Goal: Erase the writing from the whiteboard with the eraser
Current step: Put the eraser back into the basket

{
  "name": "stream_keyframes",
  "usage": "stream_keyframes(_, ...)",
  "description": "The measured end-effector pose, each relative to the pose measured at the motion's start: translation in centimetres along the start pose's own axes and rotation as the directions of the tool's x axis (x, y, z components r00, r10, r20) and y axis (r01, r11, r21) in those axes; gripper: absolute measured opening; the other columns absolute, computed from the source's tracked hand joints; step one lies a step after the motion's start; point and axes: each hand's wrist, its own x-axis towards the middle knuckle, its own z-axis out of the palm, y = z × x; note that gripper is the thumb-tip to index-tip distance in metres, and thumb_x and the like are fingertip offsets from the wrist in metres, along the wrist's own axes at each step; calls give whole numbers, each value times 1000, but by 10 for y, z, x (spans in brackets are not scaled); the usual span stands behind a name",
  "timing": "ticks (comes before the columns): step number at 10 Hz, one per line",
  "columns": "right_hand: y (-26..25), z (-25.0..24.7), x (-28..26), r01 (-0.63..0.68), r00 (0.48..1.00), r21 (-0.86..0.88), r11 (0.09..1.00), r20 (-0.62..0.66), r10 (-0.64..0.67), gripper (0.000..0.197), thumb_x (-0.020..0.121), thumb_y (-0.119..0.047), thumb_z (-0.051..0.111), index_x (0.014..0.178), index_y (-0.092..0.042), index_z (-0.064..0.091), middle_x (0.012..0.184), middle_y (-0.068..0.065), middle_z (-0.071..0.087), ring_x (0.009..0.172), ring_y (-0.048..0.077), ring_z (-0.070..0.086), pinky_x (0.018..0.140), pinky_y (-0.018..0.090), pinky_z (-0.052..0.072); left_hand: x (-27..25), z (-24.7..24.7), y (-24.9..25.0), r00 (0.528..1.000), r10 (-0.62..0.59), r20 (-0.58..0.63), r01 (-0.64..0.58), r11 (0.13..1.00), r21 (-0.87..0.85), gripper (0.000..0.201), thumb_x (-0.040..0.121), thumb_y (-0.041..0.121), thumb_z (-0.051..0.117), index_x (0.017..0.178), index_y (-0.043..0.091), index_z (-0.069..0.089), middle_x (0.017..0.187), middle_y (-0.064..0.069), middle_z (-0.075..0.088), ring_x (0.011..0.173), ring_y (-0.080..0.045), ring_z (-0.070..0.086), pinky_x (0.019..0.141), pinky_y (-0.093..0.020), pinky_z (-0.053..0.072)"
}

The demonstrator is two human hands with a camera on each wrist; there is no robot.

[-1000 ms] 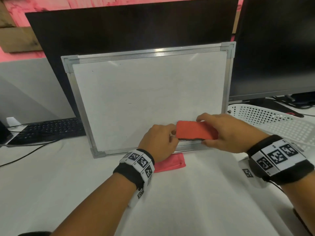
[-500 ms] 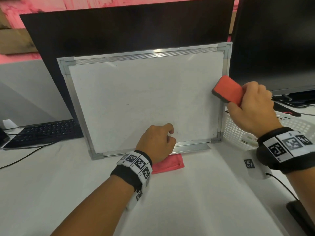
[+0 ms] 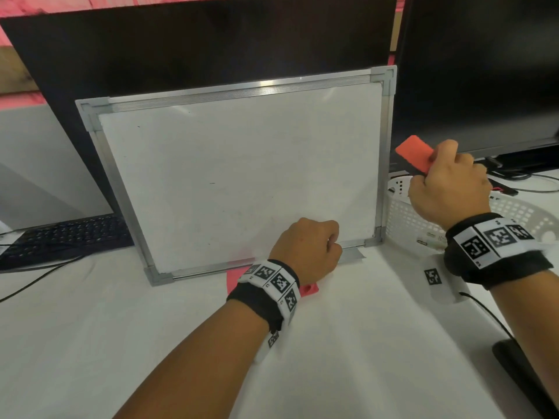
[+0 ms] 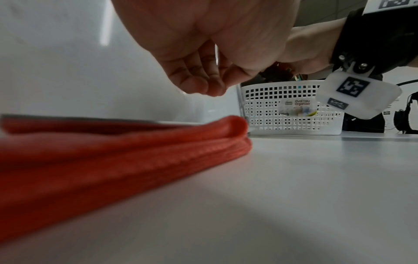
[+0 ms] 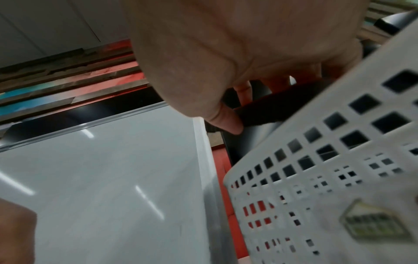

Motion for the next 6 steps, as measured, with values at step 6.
stream_keyframes(6, 25, 11, 18, -27, 908, -220, 975, 404, 116, 40, 94, -41, 45, 128, -20, 50, 127, 20, 60, 126, 47, 48, 114, 70, 23, 4, 4, 6, 1000, 6, -14, -6, 999, -46, 20, 90, 23, 51, 106, 20, 62, 65, 0, 63, 63, -22, 60, 67, -39, 58)
